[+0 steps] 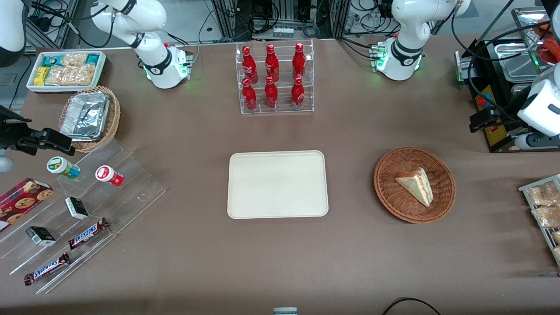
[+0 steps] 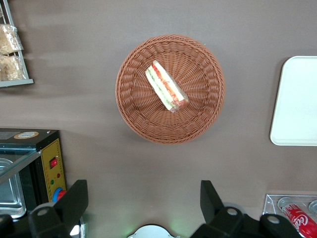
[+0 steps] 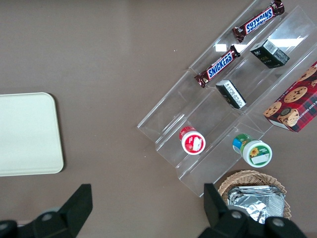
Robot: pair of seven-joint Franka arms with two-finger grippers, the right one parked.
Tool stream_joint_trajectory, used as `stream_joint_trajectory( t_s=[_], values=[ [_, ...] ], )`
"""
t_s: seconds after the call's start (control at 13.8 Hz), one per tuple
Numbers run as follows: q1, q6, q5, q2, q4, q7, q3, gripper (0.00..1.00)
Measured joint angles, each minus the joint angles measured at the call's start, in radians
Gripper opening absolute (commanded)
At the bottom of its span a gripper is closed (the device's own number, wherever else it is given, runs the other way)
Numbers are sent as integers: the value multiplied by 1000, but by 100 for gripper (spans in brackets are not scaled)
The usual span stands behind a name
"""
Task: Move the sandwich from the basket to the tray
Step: 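Move the left gripper over the wicker basket above the wrapped sandwich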
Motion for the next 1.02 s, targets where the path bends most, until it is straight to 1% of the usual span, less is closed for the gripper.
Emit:
stream_joint_trajectory(
  t_s=[0.44,0.65,0.8,1.02],
  values=[
    [-26,-19,-1,1,2,3,5,100],
    [-36,-7,0,31,-6,-22,22,100],
    [-36,80,-1,56,-47,-109,34,100],
    [-44,266,-3,89,-152,-315,33,100]
  ],
)
